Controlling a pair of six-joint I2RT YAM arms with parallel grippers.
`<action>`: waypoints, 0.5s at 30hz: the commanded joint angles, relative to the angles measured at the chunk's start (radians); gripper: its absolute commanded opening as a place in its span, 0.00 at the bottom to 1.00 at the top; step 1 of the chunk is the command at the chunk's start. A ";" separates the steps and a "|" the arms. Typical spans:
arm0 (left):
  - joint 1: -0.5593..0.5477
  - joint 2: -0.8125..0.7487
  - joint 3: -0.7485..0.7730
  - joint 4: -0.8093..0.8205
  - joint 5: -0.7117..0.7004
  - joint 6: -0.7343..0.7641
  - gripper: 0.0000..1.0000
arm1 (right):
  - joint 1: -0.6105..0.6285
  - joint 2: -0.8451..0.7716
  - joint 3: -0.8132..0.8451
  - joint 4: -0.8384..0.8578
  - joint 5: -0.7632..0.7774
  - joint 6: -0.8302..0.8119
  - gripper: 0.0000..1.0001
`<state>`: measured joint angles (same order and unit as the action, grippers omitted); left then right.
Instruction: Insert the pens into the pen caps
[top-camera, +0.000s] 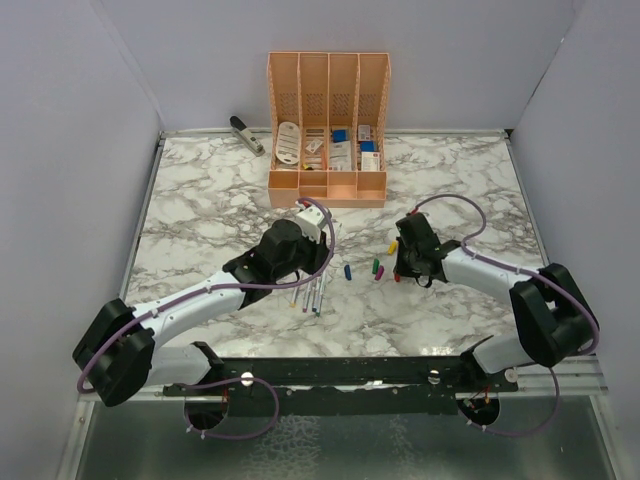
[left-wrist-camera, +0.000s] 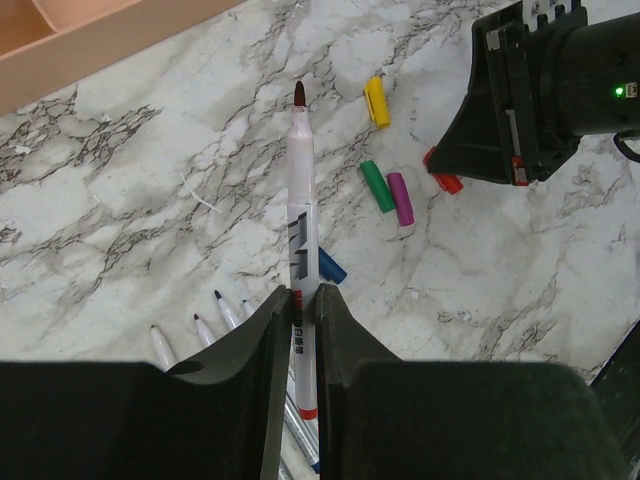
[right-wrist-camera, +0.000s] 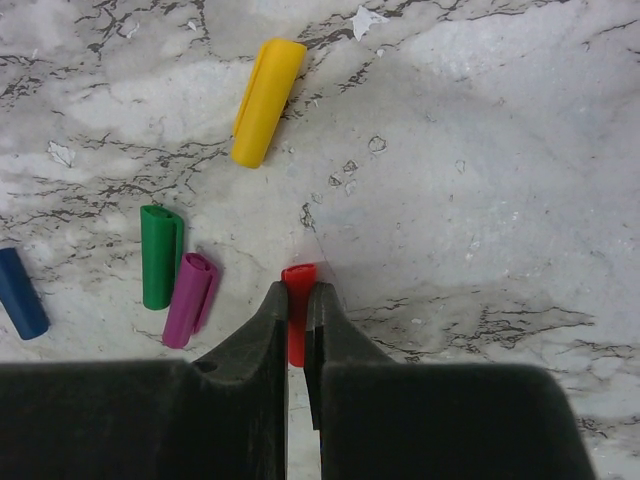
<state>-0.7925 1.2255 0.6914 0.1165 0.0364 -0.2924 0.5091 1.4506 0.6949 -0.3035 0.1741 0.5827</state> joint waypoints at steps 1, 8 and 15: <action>-0.004 0.011 0.008 0.052 0.013 0.019 0.00 | 0.007 0.017 0.031 -0.108 0.062 0.018 0.01; -0.004 0.020 0.020 0.080 0.048 0.033 0.00 | 0.008 -0.019 0.178 -0.085 0.128 -0.018 0.01; -0.004 -0.008 0.008 0.164 0.098 -0.015 0.00 | 0.008 -0.119 0.239 0.147 0.100 -0.141 0.01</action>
<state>-0.7925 1.2400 0.6914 0.1829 0.0689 -0.2783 0.5114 1.4147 0.9119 -0.3424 0.2638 0.5350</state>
